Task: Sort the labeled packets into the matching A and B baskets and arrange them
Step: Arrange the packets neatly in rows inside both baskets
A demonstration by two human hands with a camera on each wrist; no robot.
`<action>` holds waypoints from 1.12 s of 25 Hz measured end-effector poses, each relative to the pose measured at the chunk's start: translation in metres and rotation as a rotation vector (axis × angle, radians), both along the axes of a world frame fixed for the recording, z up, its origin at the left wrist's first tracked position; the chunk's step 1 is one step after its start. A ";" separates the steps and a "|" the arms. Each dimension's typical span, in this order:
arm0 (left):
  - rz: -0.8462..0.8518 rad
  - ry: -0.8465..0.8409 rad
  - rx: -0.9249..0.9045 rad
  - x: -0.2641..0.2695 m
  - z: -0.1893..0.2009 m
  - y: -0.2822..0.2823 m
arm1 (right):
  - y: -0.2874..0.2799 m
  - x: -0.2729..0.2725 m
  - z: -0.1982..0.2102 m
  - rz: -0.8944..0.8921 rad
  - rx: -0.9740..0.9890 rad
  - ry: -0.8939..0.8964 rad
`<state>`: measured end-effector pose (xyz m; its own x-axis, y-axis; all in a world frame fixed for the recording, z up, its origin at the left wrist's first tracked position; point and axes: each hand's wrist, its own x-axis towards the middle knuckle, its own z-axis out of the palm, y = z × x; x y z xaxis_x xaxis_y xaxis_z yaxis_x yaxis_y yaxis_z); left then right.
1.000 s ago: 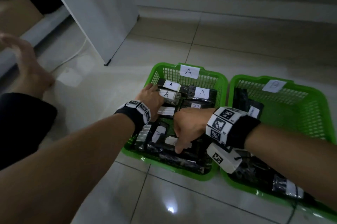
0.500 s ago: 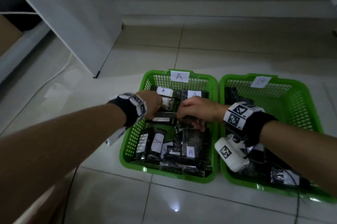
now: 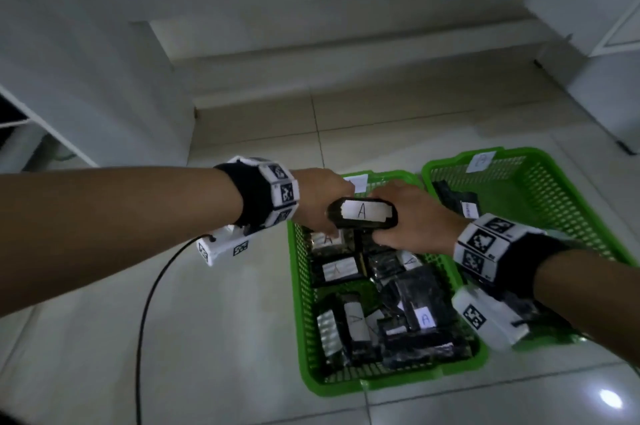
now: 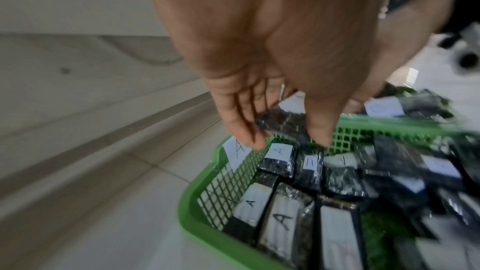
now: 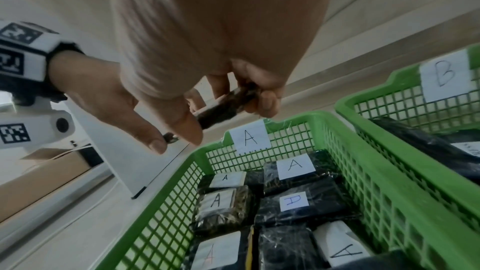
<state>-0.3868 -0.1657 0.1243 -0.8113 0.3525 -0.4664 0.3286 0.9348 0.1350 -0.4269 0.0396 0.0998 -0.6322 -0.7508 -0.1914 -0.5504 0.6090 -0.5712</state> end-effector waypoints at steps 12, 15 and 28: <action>-0.134 0.299 0.118 0.009 -0.082 -0.030 | -0.014 0.051 -0.032 -0.593 0.018 -0.006; -0.091 0.337 0.144 0.021 -0.087 -0.030 | -0.012 0.071 -0.050 -0.669 0.001 0.006; 0.015 0.185 0.406 0.031 -0.109 -0.015 | 0.002 0.072 -0.078 -0.367 0.720 0.039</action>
